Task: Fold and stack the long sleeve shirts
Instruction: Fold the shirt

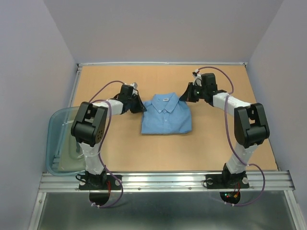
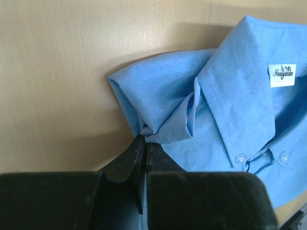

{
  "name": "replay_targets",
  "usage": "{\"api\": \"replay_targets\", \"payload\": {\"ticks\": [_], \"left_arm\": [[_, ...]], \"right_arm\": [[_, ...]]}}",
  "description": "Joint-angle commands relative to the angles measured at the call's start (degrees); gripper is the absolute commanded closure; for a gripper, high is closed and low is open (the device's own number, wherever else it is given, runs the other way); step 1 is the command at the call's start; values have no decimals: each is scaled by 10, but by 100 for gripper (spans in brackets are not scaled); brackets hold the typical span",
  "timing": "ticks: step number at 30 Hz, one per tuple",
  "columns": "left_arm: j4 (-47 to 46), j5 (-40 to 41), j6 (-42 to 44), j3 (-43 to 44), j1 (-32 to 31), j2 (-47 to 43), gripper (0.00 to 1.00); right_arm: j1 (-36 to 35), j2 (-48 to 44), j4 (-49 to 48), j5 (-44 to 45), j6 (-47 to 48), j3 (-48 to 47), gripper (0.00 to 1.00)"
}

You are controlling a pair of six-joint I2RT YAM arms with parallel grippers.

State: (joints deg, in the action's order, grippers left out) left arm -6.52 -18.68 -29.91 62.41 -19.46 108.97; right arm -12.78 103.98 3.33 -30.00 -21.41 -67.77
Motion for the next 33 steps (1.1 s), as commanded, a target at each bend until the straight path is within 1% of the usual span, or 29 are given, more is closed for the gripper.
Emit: {"api": "replay_targets", "payload": {"ticks": [1, 2, 3, 4, 9, 13, 14, 15, 16, 22, 24, 25, 27, 28, 33], "left_arm": [[-50, -23, -24, -42, 12, -45, 96], [-59, -27, -30, -61, 14, -53, 97], [-81, -30, -44, -72, 19, -58, 100], [-91, -32, -50, -83, 21, -63, 100], [-120, -30, -69, -130, 29, -91, 100], [-131, -27, -80, -147, 32, -103, 100], [-132, -26, -82, -154, 33, -107, 100], [-139, -24, -85, -158, 34, -109, 100], [-141, -22, -87, -162, 35, -111, 100], [-147, 2, -102, -193, 40, -145, 100], [-147, 7, -110, -207, 44, -158, 100], [-148, 14, -117, -213, 45, -166, 100], [-153, 15, -124, -227, 46, -173, 100], [-157, 17, -129, -231, 46, -176, 99], [-156, 29, -142, -248, 48, -187, 98]], "right_arm": [[-8, 5, -52, -25, 29, -38, 99], [-9, 16, -54, -19, 24, -40, 99], [-8, 22, -54, -9, 21, -44, 99], [-9, 28, -54, 10, 19, -47, 98], [-8, 94, -54, 32, 6, -54, 91], [-8, 129, -54, 24, -3, -54, 83], [-8, 133, -54, 25, -4, -54, 80], [-8, 137, -54, 26, -5, -54, 75], [-8, 139, -54, 28, -5, -53, 73], [3, 145, -54, 42, -10, -50, 70], [6, 146, -54, 43, -10, -47, 64], [6, 146, -54, 42, -12, -46, 59], [6, 143, -54, 42, -12, -44, 58], [6, 142, -54, 41, -12, -44, 55], [7, 141, -54, 47, -18, -40, 54]]}}
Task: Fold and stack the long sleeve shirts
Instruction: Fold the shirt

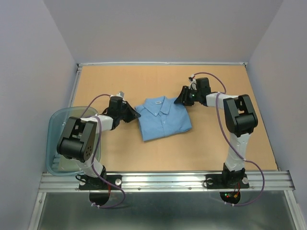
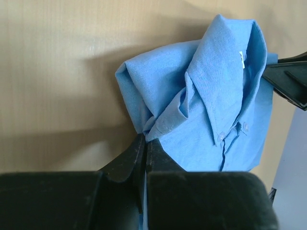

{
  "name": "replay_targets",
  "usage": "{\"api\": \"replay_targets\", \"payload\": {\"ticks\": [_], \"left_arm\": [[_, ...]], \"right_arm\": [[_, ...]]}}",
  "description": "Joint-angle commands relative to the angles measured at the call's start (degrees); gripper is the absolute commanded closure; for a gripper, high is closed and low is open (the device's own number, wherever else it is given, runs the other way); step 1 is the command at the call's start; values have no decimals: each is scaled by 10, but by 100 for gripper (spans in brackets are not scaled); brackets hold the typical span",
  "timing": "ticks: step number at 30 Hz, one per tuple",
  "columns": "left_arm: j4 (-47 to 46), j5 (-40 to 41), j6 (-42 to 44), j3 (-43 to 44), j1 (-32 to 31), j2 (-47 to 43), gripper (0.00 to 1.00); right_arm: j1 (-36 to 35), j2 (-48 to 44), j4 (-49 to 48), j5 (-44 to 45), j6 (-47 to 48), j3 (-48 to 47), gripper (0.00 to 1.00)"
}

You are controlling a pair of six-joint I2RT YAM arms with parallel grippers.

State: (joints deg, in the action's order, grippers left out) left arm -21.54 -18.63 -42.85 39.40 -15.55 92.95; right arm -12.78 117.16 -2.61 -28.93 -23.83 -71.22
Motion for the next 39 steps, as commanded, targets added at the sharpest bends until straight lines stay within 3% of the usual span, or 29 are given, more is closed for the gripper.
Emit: {"api": "replay_targets", "payload": {"ticks": [1, 7, 9, 10, 12, 14, 16, 18, 24, 29, 35, 39], "left_arm": [[-3, 32, -14, -19, 10, -27, 98], [4, 47, -28, -28, 17, -29, 94], [13, 49, -25, -19, 17, -24, 87], [21, 49, -22, -14, 17, -23, 77], [25, 47, -22, -10, 17, -30, 64], [34, 46, -22, -7, 17, -39, 60], [54, 46, -21, -1, 17, -58, 48], [73, 50, -16, 5, 17, -91, 45], [160, 91, 9, 24, 15, -211, 43], [181, 85, 22, 59, -16, -247, 43], [129, 51, 27, 135, -98, -138, 43], [90, 47, 9, 161, -105, -44, 44]], "right_arm": [[7, 9, 5, 40, 5, -6, 54], [7, 3, 6, 47, 4, -4, 53], [7, -3, 6, 49, 5, -3, 50], [7, -5, 6, 52, 6, -3, 43], [7, -17, 7, 55, 9, -4, 40], [7, -29, 7, 62, 7, -2, 32], [7, -55, 9, 68, 7, -2, 27], [7, -73, 13, 74, 5, -5, 19], [6, -142, 24, 51, -29, -11, 15], [-16, -163, 24, 14, -65, -14, 16], [-52, -120, -13, -14, -103, -25, 20], [-54, -81, -94, -28, -140, 3, 23]]}}
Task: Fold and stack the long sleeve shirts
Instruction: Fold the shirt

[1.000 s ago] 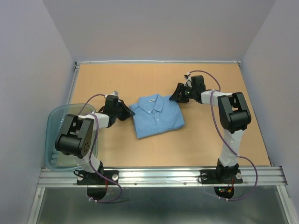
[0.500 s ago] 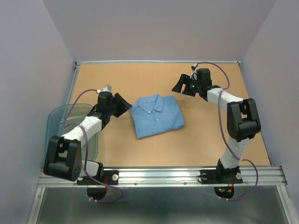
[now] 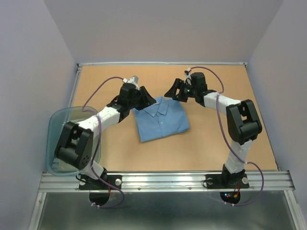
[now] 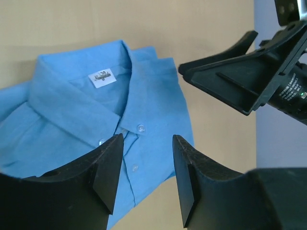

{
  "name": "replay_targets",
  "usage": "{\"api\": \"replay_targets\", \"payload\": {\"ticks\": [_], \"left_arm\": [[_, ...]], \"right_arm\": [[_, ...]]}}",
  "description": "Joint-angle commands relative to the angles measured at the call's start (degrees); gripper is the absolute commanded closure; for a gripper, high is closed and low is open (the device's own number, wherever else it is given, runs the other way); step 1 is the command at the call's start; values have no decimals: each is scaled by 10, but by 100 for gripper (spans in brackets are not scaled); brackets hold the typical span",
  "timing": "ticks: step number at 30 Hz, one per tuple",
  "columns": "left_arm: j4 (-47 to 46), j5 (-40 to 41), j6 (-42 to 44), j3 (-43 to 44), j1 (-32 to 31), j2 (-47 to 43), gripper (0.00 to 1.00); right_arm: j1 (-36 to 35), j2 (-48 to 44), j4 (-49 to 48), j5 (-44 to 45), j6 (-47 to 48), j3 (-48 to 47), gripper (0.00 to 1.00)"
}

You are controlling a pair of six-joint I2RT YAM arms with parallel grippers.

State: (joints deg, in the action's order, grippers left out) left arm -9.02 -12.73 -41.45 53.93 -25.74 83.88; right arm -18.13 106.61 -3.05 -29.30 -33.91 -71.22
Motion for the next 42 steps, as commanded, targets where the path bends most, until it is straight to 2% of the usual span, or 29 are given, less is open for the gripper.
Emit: {"api": "replay_targets", "payload": {"ticks": [1, 5, 8, 11, 16, 20, 24, 28, 30, 34, 38, 42], "left_arm": [[-62, -12, -10, 12, 1, 56, 45], [-113, -23, -28, -16, 43, 108, 45], [-126, -34, -35, -35, 79, 167, 46], [-163, -41, -53, -80, 104, 180, 46], [-195, -47, -68, -146, 138, 141, 46], [-146, -35, -41, -143, 137, 59, 46], [-68, -21, -1, -120, 115, -61, 45], [-48, -24, -27, -140, 58, -131, 45], [-53, -20, -51, -160, 15, -137, 45], [-114, -39, -92, -208, -26, -99, 45], [-172, -70, -129, -268, -27, -64, 45], [-178, -61, -152, -328, -25, -96, 45]], "right_arm": [[-1, 47, -106, -29, -48, 8, 23], [6, 98, -206, -47, -84, 38, 28], [13, 125, -236, -44, -90, 53, 30], [23, 132, -240, -37, -82, 66, 31], [49, 95, -234, -28, -56, 99, 32], [48, 17, -203, -42, -43, 122, 32], [34, -64, -209, -65, -73, 171, 32], [6, -118, -272, -79, -132, 255, 32], [-9, -133, -299, -73, -149, 285, 32], [-16, -122, -347, -49, -176, 342, 32], [-14, -86, -368, -26, -185, 372, 32], [4, -69, -393, -9, -191, 417, 32]]}}
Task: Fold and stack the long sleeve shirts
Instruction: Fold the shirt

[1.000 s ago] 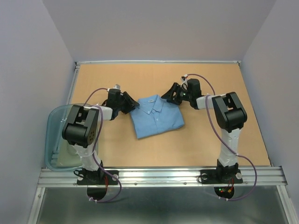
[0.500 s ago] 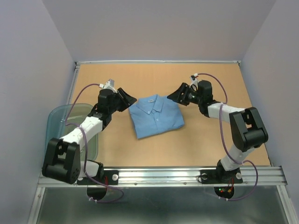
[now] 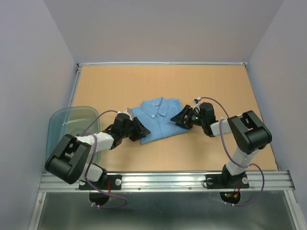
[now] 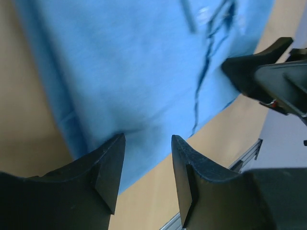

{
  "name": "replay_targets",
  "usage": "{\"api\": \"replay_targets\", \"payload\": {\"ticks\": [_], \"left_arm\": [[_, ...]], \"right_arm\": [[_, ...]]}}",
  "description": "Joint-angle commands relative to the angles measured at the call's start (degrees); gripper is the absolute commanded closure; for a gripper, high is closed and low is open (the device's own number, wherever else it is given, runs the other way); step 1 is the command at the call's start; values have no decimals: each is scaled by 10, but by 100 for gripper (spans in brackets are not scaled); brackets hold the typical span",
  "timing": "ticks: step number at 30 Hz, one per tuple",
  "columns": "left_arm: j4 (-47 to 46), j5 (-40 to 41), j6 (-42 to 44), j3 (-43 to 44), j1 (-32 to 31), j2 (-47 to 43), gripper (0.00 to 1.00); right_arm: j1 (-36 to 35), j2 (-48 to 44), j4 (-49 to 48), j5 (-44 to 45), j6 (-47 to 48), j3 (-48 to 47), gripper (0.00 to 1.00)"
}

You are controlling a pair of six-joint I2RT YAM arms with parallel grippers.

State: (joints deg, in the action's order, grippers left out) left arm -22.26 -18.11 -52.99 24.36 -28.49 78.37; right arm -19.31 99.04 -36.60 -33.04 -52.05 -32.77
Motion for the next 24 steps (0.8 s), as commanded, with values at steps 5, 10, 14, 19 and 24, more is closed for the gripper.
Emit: {"api": "replay_targets", "payload": {"ticks": [5, 10, 14, 19, 24], "left_arm": [[-42, -5, -61, -106, 34, -93, 45], [36, 24, -20, -78, 47, -153, 45], [126, 66, 23, -30, 47, -203, 44], [167, 78, 57, 23, 47, -190, 39], [201, 88, 89, 62, 48, -180, 31]], "right_arm": [[79, -6, -57, 22, 9, 69, 32], [97, -84, 24, 25, 37, 49, 31], [97, -172, 217, 82, 113, -4, 28], [96, -281, 345, 203, 130, -19, 24], [106, -315, 443, 271, 101, -17, 0]]}}
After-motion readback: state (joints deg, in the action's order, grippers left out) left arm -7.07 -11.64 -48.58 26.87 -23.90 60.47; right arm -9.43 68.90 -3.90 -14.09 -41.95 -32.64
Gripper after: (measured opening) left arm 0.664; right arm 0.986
